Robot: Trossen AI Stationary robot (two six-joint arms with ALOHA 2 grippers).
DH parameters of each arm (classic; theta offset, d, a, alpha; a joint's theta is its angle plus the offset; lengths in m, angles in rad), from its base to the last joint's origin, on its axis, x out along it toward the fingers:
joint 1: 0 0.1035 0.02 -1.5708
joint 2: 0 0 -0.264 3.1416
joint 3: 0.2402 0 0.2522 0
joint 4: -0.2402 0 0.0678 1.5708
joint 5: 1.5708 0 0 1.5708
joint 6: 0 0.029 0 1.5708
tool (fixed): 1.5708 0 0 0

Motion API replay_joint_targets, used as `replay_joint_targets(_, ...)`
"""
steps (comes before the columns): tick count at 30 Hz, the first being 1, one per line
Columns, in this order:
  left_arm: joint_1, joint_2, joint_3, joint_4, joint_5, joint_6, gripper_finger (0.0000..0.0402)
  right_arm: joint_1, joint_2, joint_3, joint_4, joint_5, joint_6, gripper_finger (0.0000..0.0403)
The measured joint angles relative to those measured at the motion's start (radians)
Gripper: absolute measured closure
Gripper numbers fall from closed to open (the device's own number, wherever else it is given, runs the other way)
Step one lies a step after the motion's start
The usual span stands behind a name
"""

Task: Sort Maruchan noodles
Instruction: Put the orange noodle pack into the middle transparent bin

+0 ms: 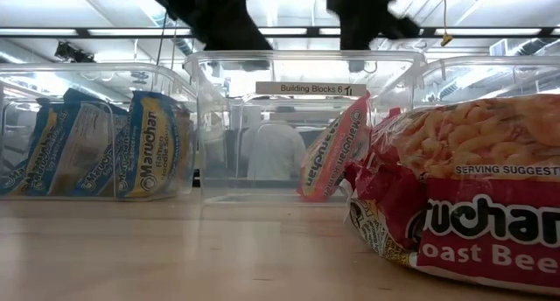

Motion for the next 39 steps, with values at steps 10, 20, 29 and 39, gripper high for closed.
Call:
replay_joint_targets(10,-0.002,-0.145,0.001,-0.118,-0.041,0.01,0.023,0.359,-0.003,0.146,-0.055,0.238,-0.05,0.0339)
replay_joint_targets(20,-0.062,-0.252,0.001,-0.105,-0.001,0.002,0.023,0.71,0.0,0.068,-0.059,0.224,0.022,0.0251)
replay_joint_targets(29,-0.161,-0.265,0.001,0.043,-0.003,-0.153,0.023,0.894,0.002,-0.131,0.143,0.103,-0.131,0.0196)
replay_joint_targets(39,-0.28,-0.263,0.001,0.224,-0.166,-0.28,0.023,1.006,0.126,-0.058,0.294,0.041,-0.513,0.0194)
